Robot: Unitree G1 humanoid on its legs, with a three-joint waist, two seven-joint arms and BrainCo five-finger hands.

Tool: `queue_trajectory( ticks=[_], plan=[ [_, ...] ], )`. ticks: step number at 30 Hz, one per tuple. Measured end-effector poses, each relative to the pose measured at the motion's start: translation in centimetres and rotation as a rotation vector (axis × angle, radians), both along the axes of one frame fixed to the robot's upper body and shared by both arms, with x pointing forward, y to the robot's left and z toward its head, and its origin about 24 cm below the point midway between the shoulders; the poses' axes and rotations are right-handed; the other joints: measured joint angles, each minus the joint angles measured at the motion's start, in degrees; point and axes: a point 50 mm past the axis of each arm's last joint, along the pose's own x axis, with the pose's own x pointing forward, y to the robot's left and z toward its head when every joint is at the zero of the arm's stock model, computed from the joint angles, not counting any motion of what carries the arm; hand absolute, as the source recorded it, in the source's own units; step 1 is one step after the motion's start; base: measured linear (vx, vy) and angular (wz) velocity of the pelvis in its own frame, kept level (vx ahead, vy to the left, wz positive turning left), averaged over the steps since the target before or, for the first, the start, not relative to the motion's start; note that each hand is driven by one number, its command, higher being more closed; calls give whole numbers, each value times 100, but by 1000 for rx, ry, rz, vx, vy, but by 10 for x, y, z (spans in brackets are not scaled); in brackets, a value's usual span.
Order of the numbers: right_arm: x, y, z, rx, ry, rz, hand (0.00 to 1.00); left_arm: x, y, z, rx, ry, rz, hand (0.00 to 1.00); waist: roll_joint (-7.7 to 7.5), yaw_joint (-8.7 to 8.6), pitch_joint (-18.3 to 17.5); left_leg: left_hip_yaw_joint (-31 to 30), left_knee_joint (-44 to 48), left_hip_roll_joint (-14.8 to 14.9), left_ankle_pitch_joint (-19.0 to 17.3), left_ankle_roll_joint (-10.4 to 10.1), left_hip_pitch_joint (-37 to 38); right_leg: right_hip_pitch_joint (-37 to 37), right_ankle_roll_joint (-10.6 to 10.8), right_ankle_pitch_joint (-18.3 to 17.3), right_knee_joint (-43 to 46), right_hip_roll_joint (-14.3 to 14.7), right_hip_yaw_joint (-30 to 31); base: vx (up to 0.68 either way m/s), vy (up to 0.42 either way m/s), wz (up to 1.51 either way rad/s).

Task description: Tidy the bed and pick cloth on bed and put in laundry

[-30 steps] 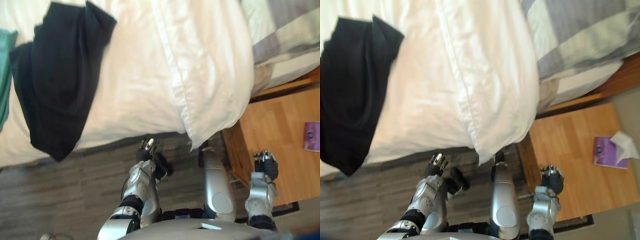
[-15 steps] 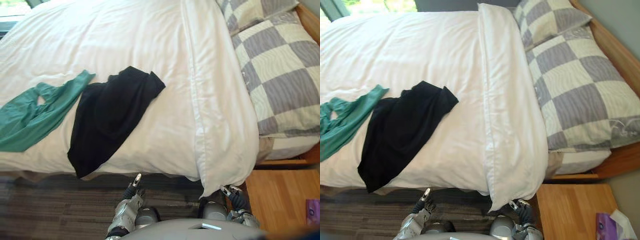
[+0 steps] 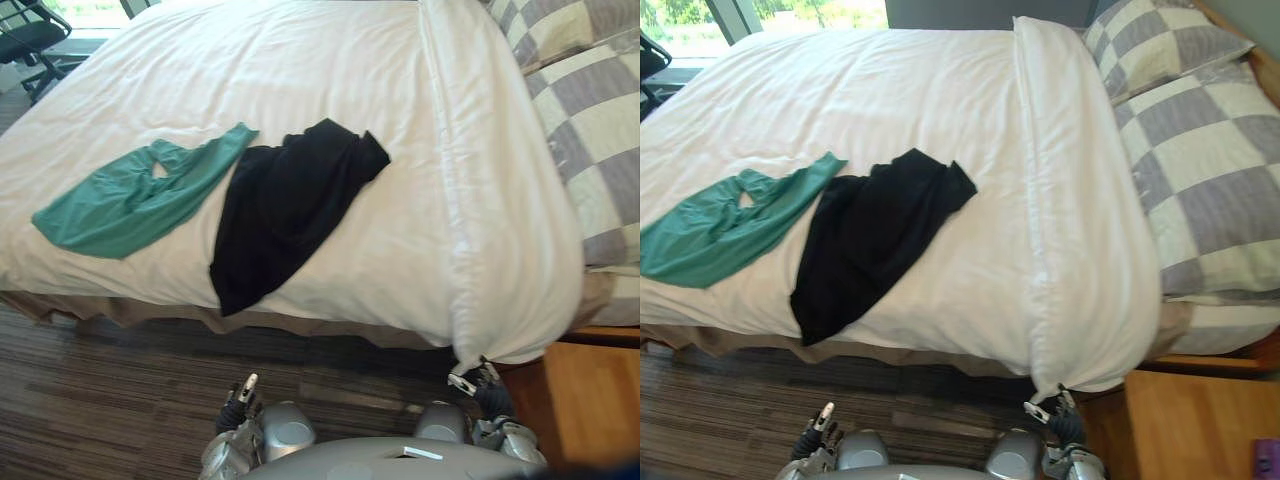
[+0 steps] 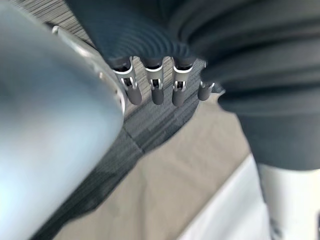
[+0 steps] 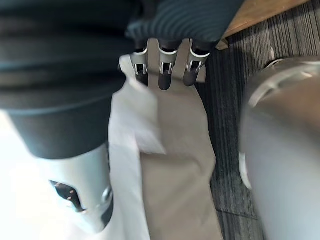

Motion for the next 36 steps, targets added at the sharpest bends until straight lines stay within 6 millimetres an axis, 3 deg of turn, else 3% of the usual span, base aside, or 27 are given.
queue_trajectory(
  ticks=[2,3,5,6,8,9,12,13,15,16,18,20,21,23,25,27,28,29,31,32,33,35,36],
  plan=[
    [0,26,-5,95,-9,45,0,0,5,0,33,19,-52,0,13,134,-70,340,-124,-19,-24,161,94,64,-555,738,-438,20,-649,-54,496,-54],
    [-1,29,-4,106,-19,81,0,-2,5,0,47,29,-85,0,-46,119,-112,458,-290,-56,33,250,176,75,-507,726,-299,72,-914,-24,392,-51],
    [0,38,-3,120,-45,155,0,4,2,1,69,21,-178,0,-70,102,-180,546,-891,-188,360,429,355,185,-378,59,297,551,-1272,9,261,-12],
    [2,41,-1,117,-69,196,0,15,-5,3,75,-12,-253,0,-73,38,-187,519,-1332,-363,632,514,397,189,-382,-453,566,843,-1234,28,197,24],
    [5,45,1,106,-88,280,0,25,-12,5,98,-35,-361,0,-80,-85,-212,472,-1915,-690,1026,601,455,272,-380,-1117,563,1280,-1096,41,109,32],
    [8,46,2,101,-93,327,0,30,-17,6,112,-36,-416,0,-101,-82,-238,499,-2148,-913,1142,605,532,404,-502,-1262,239,1324,-1131,10,83,10],
    [9,41,3,115,-87,377,0,34,-28,5,155,-17,-530,0,118,-118,-301,471,-2202,-995,1247,629,529,664,-418,-1178,-347,1395,-1092,-42,10,7],
    [9,42,2,122,-72,396,0,34,-31,5,166,-4,-553,0,156,-120,-294,451,-1979,-963,1227,611,477,737,-422,-1177,-349,1389,-1082,-56,-12,4],
    [17,42,1,117,-46,450,0,42,-31,7,186,-15,-583,0,201,-123,-127,300,-668,-784,1151,560,69,820,-450,-1338,-258,1304,-950,-154,24,-16],
    [20,40,2,101,-36,478,0,44,-32,8,177,-24,-569,0,295,-91,-33,177,62,-662,1199,506,-168,867,-412,-1402,-173,1300,-885,-151,40,-44],
    [27,36,4,46,-20,514,0,42,-35,9,153,-39,-548,0,439,-105,38,-11,1079,-532,1574,167,-639,845,-392,-1444,-8,1219,-701,-70,80,-47],
    [29,35,5,31,-14,497,0,39,-35,8,123,-42,-553,0,424,-223,20,163,1006,-554,1544,302,-611,726,-367,-1381,46,982,-666,-17,145,-16],
    [31,32,5,27,-14,483,0,40,-36,8,107,-53,-558,0,460,-269,13,221,729,-456,1303,422,-557,655,-344,-1337,57,938,-622,36,165,0],
    [36,27,7,12,-24,472,0,38,-35,7,64,-57,-547,0,390,-355,54,205,-284,-356,1223,437,-234,658,-225,-1264,73,757,-621,65,204,13],
    [34,19,6,-28,-4,497,0,38,-36,7,13,-76,-522,0,346,-382,62,-44,-1343,-303,1337,532,50,694,-33,-1197,66,494,-622,66,287,17],
    [30,10,5,-72,21,537,0,38,-38,8,-18,-92,-516,0,358,-391,60,-561,-1937,-202,1610,655,117,865,445,-1046,-19,148,-655,101,444,26],
    [29,10,4,-71,28,541,0,39,-37,8,-18,-95,-518,0,326,-385,73,-544,-1813,-261,1657,77,107,953,547,-990,-77,32,-664,128,508,30],
    [27,17,1,-46,37,544,0,43,-29,9,2,-98,-521,0,145,-364,113,-502,-1394,-594,1354,95,59,1210,551,-812,-337,-196,-640,126,553,21],
    [26,25,1,-24,9,575,0,39,-19,8,15,-75,-493,0,45,-311,53,-546,-584,-714,843,28,-230,1376,374,-515,-626,-170,-655,99,474,-6],
    [29,33,2,-5,-16,574,0,37,-14,7,24,-62,-483,0,61,-277,36,-488,-331,-727,633,106,-290,1408,278,-96,-681,-242,-605,84,421,-18],
    [28,40,1,11,-26,578,0,33,-12,5,19,-23,-487,0,74,-253,-9,-383,-357,-740,571,216,-229,1301,-265,325,-573,-255,-675,99,497,-16],
    [30,49,2,24,-48,602,0,27,-14,1,17,30,-485,0,185,-200,-53,-152,-694,-725,644,394,-24,924,-897,459,-149,-213,-769,115,296,-31],
    [30,56,3,16,-63,655,0,22,-10,0,28,60,-473,0,143,-196,-90,-64,-1101,-777,800,478,183,789,-568,-44,222,75,-746,165,207,-27]
  ],
)
